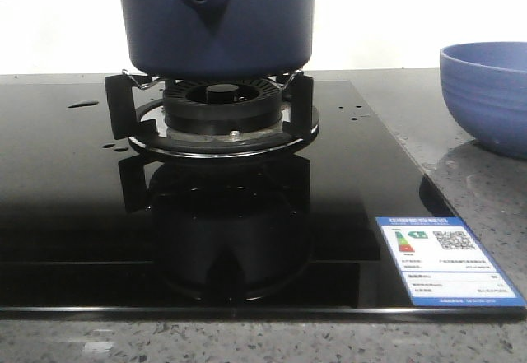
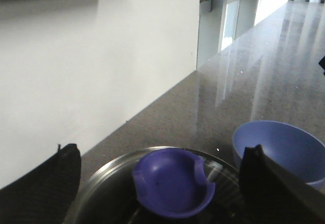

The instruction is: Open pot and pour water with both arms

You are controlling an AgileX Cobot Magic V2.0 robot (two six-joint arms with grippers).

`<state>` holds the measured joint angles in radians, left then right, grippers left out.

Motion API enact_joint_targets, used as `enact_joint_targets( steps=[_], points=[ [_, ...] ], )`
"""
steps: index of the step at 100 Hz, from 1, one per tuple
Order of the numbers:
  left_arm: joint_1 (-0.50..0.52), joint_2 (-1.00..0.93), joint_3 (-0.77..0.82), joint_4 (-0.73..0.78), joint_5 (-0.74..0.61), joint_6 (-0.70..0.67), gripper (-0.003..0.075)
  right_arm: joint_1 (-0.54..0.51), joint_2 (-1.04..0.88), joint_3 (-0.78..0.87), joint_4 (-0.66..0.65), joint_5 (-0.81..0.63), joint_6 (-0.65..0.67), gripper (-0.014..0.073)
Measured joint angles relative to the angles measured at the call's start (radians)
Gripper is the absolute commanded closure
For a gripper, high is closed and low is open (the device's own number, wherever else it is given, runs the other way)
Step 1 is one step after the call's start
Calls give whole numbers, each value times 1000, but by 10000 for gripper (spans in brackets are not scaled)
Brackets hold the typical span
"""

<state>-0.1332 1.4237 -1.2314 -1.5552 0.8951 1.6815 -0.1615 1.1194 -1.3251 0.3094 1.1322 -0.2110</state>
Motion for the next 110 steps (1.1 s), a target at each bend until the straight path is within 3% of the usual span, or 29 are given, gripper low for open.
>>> enact_joint_targets(
  steps=[6,13,24,25,43,62,86,110],
  points=[
    [38,-42,0,0,8,-29,260,0,0,0,28,-17,-2,254],
    [78,-87,0,0,14,-82,402,0,0,0,76,-43,-17,398],
    [132,-148,0,23,21,-165,711,0,-5,10,194,-101,-78,671],
    [138,-155,-2,26,23,-173,741,0,-5,10,203,-111,-91,666],
    [182,-244,-1,159,-5,-263,740,0,-61,95,428,-277,-268,649],
    [184,-411,103,255,-240,-362,740,0,-179,278,571,-459,-497,649],
    [184,-703,431,255,-528,-372,739,8,-419,636,662,-638,-705,649],
    [182,-962,761,236,-608,-373,739,63,-681,948,694,-726,-774,649]
  ],
)
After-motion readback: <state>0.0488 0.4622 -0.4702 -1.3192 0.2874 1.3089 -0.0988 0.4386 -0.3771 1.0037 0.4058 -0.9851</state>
